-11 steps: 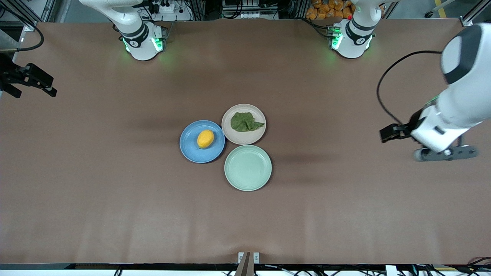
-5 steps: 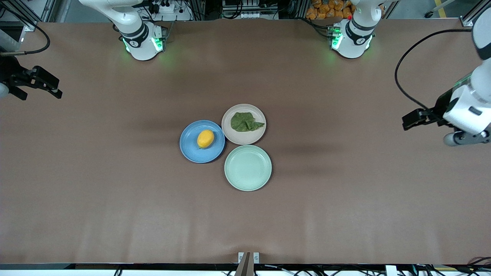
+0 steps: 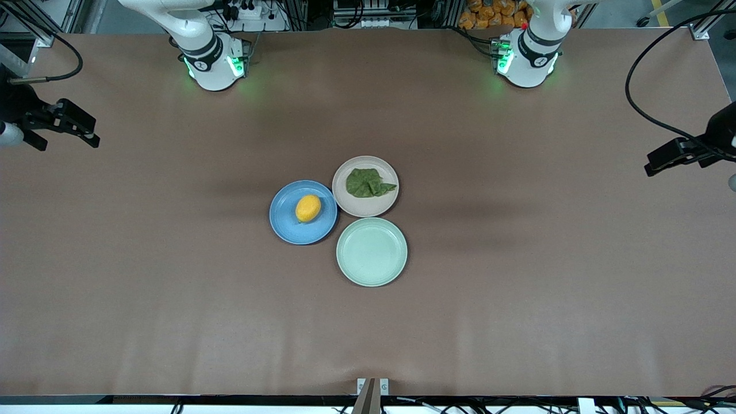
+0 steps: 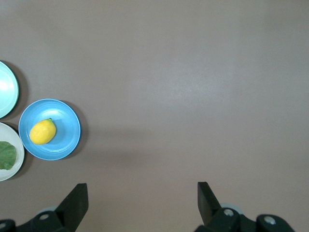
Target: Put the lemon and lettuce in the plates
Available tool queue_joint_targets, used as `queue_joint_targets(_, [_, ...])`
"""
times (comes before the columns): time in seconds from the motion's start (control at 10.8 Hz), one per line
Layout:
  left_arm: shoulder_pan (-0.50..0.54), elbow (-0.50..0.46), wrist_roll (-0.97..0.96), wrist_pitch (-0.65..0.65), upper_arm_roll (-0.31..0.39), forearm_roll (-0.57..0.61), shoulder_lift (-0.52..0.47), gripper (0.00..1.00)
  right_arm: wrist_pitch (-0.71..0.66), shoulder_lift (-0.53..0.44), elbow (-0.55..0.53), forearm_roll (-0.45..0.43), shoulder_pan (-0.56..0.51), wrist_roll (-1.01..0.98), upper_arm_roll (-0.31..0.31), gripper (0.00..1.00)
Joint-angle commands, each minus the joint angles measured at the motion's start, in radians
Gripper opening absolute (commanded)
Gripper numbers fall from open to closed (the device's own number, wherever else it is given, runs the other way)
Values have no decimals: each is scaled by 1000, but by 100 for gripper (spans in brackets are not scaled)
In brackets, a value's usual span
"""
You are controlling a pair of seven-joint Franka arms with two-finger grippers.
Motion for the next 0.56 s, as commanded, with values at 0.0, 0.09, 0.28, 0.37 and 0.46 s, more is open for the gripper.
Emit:
queue_joint_targets(0.0, [-26,-11,14,-8,16,-14,-12,100,15,-14,-21,10,-25,-10,19,100])
queue_joint_targets(0.09, [-28,-11,16,-7,16,-17,-10,100,24,-11,-21,15,-25,-10,19,100])
queue_joint_targets(0.28, [-26,-11,14,-5,15,-54,-7,100,29,-11,-20,19,-25,-10,19,100])
queue_joint_targets(0.37, [-28,-11,14,-2,15,-62,-2,100,31,-11,-18,19,-25,-10,19,100])
queue_joint_targets(0.46, [-29,-11,14,-2,15,-60,-2,100,31,-9,-20,19,-26,-10,19,100])
